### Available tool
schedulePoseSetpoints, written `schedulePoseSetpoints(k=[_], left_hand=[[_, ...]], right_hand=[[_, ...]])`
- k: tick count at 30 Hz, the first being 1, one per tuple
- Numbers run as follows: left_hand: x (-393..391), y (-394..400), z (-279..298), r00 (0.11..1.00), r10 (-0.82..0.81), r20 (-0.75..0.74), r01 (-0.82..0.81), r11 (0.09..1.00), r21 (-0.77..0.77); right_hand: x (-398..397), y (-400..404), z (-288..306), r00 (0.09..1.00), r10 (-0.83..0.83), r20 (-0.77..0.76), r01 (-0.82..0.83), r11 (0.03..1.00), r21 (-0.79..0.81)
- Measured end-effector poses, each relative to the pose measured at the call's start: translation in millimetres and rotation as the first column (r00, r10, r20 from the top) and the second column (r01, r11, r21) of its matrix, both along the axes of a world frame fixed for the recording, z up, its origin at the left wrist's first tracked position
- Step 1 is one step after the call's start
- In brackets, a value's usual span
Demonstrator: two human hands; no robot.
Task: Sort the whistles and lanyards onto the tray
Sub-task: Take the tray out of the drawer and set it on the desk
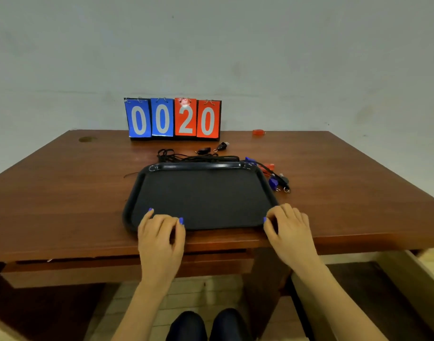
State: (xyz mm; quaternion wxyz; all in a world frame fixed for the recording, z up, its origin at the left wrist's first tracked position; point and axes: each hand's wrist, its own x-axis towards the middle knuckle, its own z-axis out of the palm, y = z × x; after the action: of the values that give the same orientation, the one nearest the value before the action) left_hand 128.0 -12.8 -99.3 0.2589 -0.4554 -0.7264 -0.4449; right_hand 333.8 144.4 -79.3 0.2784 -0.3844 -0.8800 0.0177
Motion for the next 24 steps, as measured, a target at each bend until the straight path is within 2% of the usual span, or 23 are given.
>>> schedulePoseSetpoints(k=[2, 5, 8, 11, 14, 17, 18, 21, 24], left_hand=[[32.5, 12.2, -0.6, 0.992, -0.124, -0.021, 0.126, 0.989, 0.080], [80.3, 35.1, -4.5, 0.947, -0.315, -0.070, 0.318, 0.947, 0.046], [121.8, 57.6, -14.7, 0.883, -0.465, -0.058, 0.466, 0.885, 0.004], [165.5, 71.0, -20.3, 0.805, -0.594, 0.002, 0.593, 0.804, -0.028], [200.4, 76.8, -25.9, 0.695, -0.719, 0.019, 0.718, 0.692, -0.071], [223.7, 79.1, -36.0, 0.598, -0.801, -0.021, 0.795, 0.596, -0.114], [228.4, 78.5, -38.8, 0.578, -0.815, -0.038, 0.807, 0.578, -0.124], [232.4, 77.1, -47.8, 0.557, -0.829, -0.052, 0.818, 0.558, -0.141], [226.4, 76.2, -56.0, 0.590, -0.807, 0.019, 0.800, 0.581, -0.151]], right_hand=[[28.2, -13.1, -7.1, 0.996, -0.067, -0.066, 0.068, 0.998, 0.005], [85.0, -23.0, -13.4, 0.953, -0.292, -0.076, 0.287, 0.955, -0.069], [148.7, -32.7, -19.6, 0.868, -0.496, 0.031, 0.488, 0.837, -0.248], [202.4, -60.7, -28.8, 0.755, -0.636, 0.161, 0.651, 0.699, -0.295], [239.0, -101.9, -48.8, 0.685, -0.650, 0.329, 0.728, 0.611, -0.309], [253.7, -144.4, -72.7, 0.618, -0.688, 0.380, 0.784, 0.505, -0.360], [251.9, -156.6, -81.8, 0.598, -0.718, 0.358, 0.798, 0.487, -0.356], [238.1, -180.7, -98.9, 0.554, -0.827, 0.096, 0.786, 0.482, -0.386], [229.1, -175.1, -100.9, 0.449, -0.889, -0.091, 0.743, 0.428, -0.515]])
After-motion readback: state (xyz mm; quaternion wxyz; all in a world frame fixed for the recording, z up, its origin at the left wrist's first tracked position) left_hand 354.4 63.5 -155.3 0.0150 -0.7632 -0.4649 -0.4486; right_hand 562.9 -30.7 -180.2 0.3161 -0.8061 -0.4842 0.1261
